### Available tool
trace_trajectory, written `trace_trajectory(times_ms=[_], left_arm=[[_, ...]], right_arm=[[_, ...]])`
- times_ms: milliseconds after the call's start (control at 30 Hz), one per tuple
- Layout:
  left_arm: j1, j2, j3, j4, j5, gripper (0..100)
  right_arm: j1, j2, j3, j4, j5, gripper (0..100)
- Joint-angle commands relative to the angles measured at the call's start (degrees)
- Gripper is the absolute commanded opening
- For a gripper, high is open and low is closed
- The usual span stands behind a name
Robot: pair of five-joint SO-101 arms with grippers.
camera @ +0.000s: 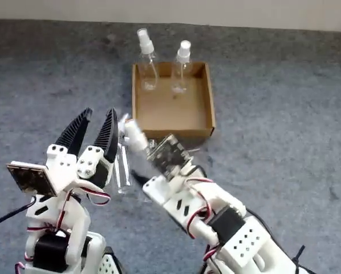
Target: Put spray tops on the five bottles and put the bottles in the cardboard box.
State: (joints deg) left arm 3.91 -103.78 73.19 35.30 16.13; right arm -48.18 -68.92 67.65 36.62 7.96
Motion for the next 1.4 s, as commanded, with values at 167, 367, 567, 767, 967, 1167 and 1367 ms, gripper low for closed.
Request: trace_trajectory(times_ms=[167, 367, 567, 767, 967, 1167, 1367], left_arm=[[0.9, 0.5, 4.4, -1.8, -0.6, 13], [1.2, 0.3, 5.9, -1.6, -0.7, 12], [5.3, -0.1, 5.1, 3.8, -0.6, 12], [10.8, -0.1, 3.6, 7.6, -4.5, 12], [11.2, -0.1, 2.3, 7.6, -5.5, 12], [7.3, -0.1, -4.9, 13.1, -5.5, 13], [4.2, -0.1, -6.2, 22.4, -8.4, 13]], right_arm=[[-2.2, -0.1, -0.5, 0.3, 1.2, 0.3], [-2.2, -0.1, -0.6, 0.2, 1.2, 0.3], [-1.2, -0.1, -0.7, 0.1, 1.1, 0.3], [0.9, -0.1, -0.8, 0.1, 1.0, 0.3], [0.9, -0.1, -0.7, 0.1, 1.0, 0.3], [2.0, 0.0, -0.8, 0.1, 1.0, 0.3], [10.3, 2.0, -10.3, -1.5, 0.9, 0.3]])
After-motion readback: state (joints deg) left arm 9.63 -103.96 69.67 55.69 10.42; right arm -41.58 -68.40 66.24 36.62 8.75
